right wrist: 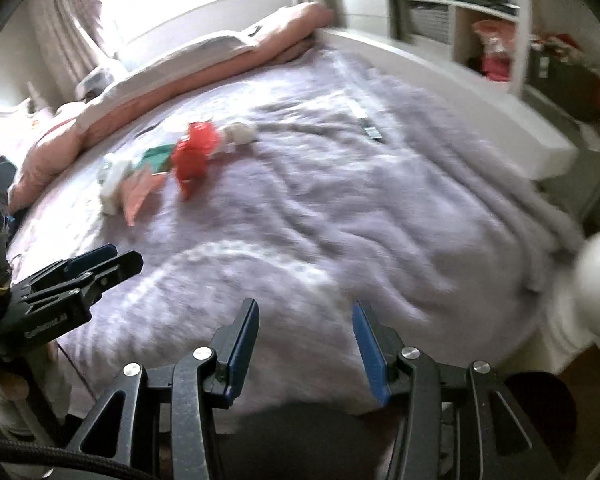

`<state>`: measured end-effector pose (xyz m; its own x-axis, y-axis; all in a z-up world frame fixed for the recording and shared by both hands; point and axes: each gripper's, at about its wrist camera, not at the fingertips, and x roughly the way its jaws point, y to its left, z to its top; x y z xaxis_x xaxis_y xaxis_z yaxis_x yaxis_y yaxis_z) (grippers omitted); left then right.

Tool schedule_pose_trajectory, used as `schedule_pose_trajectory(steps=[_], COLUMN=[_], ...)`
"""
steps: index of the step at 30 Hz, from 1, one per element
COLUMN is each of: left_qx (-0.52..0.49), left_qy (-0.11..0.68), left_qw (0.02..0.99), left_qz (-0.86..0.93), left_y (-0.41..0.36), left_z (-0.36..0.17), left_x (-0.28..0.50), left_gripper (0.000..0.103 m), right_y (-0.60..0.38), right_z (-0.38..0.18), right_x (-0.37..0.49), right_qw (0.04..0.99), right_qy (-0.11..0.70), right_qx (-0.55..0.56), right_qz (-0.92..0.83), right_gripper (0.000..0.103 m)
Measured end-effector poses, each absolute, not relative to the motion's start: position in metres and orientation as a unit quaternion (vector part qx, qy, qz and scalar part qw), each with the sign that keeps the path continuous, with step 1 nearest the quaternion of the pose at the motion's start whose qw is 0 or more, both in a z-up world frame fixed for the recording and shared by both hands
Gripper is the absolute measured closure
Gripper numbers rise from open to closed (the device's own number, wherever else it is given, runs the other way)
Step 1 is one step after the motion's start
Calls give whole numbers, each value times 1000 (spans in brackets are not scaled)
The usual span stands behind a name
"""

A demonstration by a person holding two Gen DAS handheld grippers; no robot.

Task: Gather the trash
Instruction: 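Bring both open tools back over the bed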

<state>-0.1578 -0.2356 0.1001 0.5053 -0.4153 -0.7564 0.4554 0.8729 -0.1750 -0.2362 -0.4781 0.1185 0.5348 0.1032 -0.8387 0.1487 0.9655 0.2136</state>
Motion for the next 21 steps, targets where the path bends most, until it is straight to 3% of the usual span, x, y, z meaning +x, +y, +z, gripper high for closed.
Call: schedule_pose_trajectory(steps=[21], left_qx=[-65], left_qy=[415], left_qw=[897], left_qz=[-141], left_y=[-90], left_z=[109], left_x=[-51], left_gripper=[40], right_y=[-395], right_z=[98], right_x=[-73], right_qw=[862], right_qy=[488], right_qx=[129], right_qz=[57], right_gripper=[54])
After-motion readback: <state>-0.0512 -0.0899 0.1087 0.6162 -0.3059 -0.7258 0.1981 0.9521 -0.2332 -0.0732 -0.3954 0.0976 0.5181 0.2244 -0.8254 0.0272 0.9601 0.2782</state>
